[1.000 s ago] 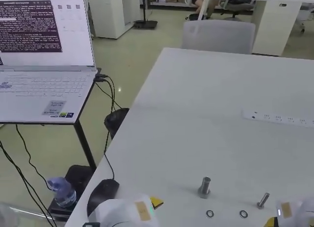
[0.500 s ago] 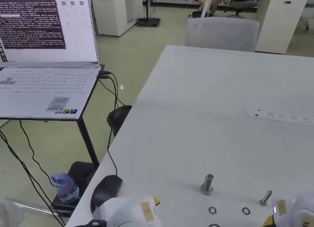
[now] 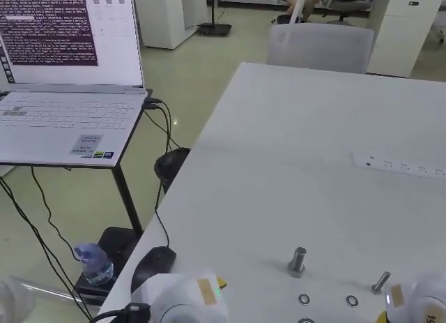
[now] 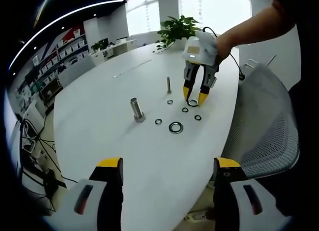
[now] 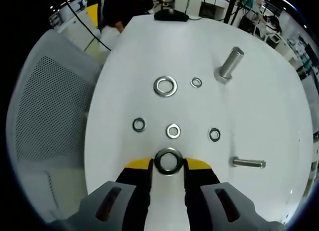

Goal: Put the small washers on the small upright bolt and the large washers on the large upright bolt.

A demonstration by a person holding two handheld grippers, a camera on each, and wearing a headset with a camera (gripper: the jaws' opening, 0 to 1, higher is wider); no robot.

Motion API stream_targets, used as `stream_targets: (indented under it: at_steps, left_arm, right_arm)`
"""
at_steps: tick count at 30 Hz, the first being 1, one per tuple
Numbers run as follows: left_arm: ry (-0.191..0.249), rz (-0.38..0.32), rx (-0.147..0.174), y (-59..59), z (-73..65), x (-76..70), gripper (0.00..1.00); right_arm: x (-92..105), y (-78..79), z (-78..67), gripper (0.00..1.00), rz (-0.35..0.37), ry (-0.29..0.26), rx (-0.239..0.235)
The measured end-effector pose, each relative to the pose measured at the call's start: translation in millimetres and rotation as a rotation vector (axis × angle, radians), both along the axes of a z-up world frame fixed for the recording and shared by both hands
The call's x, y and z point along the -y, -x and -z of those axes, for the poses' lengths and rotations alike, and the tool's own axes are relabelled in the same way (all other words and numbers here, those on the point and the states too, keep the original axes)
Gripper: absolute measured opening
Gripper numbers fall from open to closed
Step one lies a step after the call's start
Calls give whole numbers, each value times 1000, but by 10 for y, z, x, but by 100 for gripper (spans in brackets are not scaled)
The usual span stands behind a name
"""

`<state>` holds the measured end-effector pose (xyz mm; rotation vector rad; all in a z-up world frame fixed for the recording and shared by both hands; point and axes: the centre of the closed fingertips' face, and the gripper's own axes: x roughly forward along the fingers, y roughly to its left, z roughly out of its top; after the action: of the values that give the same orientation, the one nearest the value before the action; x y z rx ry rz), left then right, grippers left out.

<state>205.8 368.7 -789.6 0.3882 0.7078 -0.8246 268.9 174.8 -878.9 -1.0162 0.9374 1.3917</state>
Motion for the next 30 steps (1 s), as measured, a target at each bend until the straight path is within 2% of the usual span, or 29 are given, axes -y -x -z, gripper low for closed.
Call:
stream_targets:
  at_steps: [8, 17, 24, 30]
  left_arm:
    - [6, 3, -10, 21, 11, 5, 71]
    - [11, 10, -23, 57, 21, 34, 69]
    - [9, 15, -29, 86, 28, 21, 67]
    - [6, 29, -41, 126, 48, 34, 65]
  right_arm:
    - [22, -11, 7, 26, -57, 48, -3]
    - [31, -1, 2, 26, -104, 42, -10]
    - [28, 40, -3, 29, -127, 73, -24]
    - [36, 11, 1, 26, -172, 71, -9]
